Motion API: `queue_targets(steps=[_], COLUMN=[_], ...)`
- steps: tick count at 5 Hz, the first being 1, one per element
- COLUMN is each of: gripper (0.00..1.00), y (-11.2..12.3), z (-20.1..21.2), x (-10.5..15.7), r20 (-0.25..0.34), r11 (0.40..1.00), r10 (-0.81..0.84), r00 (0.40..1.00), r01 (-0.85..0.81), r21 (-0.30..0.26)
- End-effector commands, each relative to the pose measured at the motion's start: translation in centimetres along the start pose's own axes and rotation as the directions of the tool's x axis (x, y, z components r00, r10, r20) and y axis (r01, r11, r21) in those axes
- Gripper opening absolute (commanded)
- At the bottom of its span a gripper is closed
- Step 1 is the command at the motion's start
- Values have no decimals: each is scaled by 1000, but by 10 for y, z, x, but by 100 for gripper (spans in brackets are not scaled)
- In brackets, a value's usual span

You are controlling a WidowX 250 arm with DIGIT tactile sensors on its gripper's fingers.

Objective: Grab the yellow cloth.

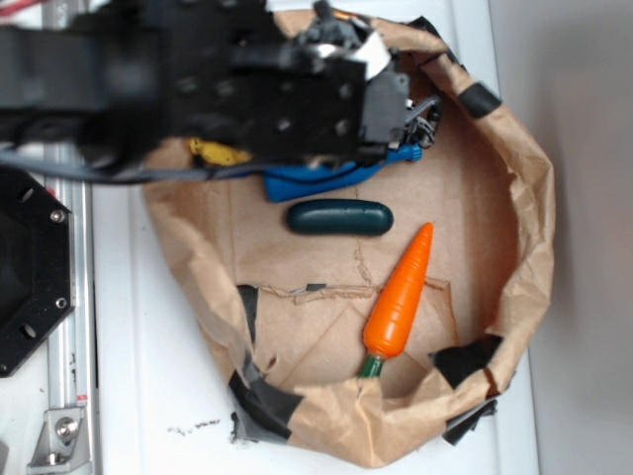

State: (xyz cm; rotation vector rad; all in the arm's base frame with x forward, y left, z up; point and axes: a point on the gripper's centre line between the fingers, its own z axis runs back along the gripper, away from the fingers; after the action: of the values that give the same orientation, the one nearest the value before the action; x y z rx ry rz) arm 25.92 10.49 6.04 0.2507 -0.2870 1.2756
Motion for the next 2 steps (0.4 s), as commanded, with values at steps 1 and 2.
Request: queue_targets(steps=[1,2], gripper=[100,0], y=[15,20], z=[-32,-24], x=[20,21], r20=[-21,-5], r11=[998,998], r10=[-57,-61], r00=[998,998], r01=[57,61], r21=[27,-16])
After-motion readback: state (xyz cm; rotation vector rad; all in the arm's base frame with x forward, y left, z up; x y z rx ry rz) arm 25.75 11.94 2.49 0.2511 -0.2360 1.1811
